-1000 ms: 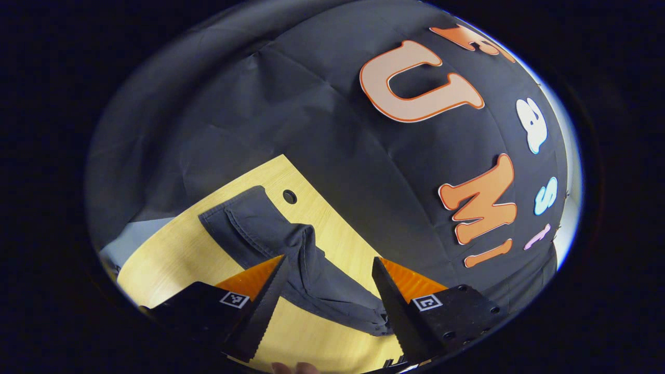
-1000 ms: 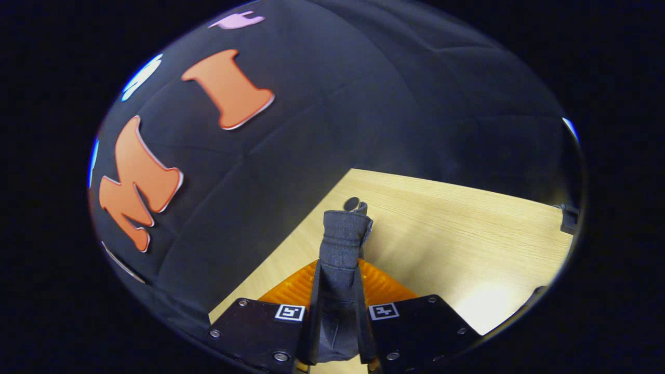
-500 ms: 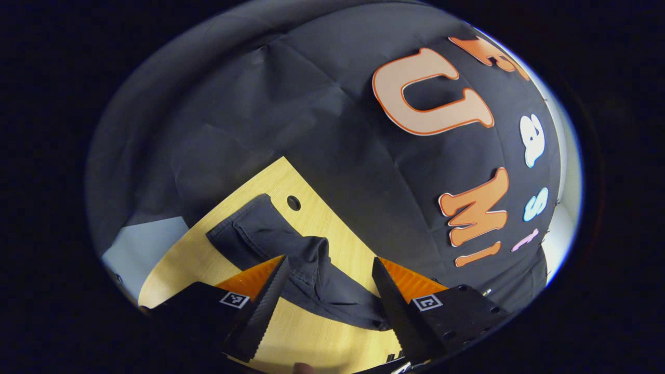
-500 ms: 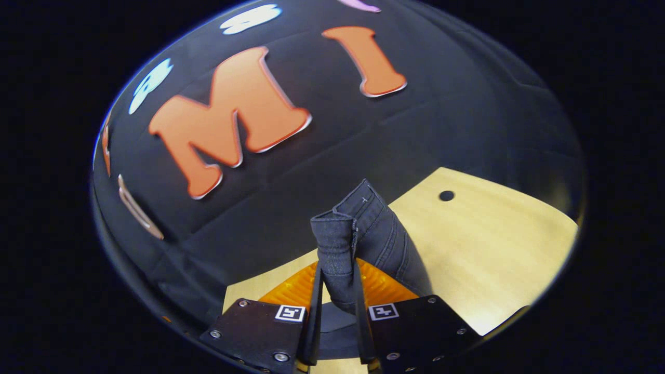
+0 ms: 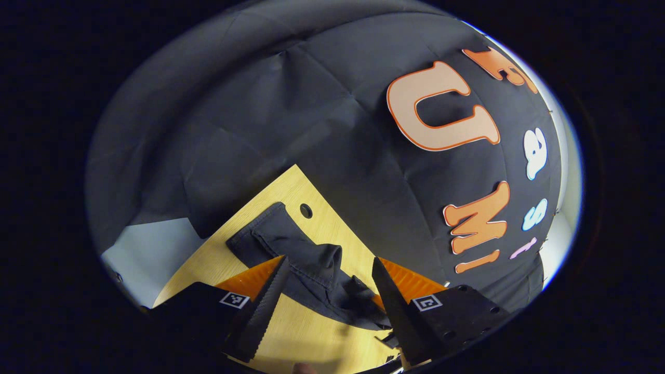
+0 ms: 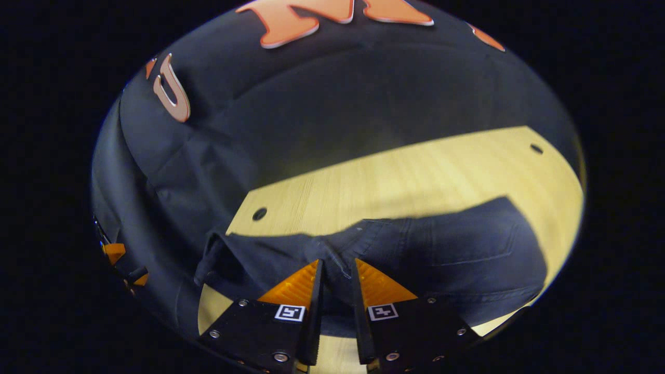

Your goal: Grasp the waist and the cuffs of the jeans and fold them to make the two legs overlap; first hold the waist and fold one-third of the jeans toward the cuffs, then hold the cuffs and fold the remaining one-third in the same direction to finish folding.

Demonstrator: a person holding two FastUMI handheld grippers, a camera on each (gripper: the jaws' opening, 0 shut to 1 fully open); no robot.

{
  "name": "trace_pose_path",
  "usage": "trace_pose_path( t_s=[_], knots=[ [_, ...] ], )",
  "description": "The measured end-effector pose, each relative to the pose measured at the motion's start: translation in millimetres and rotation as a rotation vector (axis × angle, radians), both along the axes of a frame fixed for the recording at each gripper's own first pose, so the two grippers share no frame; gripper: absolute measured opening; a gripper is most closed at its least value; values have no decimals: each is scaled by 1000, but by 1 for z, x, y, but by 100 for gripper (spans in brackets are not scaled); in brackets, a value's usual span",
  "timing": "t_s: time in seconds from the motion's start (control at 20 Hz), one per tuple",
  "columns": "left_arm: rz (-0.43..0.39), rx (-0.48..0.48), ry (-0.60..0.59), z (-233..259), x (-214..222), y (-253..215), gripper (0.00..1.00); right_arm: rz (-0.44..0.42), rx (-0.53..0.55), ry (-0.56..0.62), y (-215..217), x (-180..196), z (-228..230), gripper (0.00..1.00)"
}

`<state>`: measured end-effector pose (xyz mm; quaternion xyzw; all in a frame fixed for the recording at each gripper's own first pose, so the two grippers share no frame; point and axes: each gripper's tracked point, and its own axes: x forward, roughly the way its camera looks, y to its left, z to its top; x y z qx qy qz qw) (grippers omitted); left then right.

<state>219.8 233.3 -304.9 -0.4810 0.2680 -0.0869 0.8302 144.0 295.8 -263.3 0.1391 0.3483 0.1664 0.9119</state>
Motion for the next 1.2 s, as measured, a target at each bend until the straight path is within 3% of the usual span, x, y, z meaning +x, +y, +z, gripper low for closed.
trace_pose_path(
  t_s=[0.1, 0.15, 0.3, 0.35, 0.5, 0.65, 0.85, 1.05, 1.2],
  knots=[
    [41, 25, 14, -12, 4, 5, 98, -25, -17, 55, -12, -2, -5, 27],
    [42, 37, 21, -19, 3, 6, 98, 2, 21, 65, -10, -4, 1, 26],
    [52, -33, 74, -36, -2, -1, 98, 8, 12, 67, -32, -17, 25, 86],
    [68, -87, 84, -39, 0, -4, 98, 7, -8, 58, -36, -19, 25, 98],
    [130, -202, 137, -58, 2, -14, 98, -2, 28, 79, -67, -35, 37, 98],
    [179, -233, 214, -95, 7, -18, 98, -29, 93, 123, -100, -47, 44, 98],
    [271, -295, 299, -144, 31, -11, 98, -36, 57, 150, -141, -50, 44, 98],
    [294, -256, 338, -183, 54, -6, 98, -50, 94, 184, -162, -42, 44, 98],
    [304, -142, 403, -211, 59, 9, 98, -50, 119, 210, -162, -36, 43, 98]
  ],
)
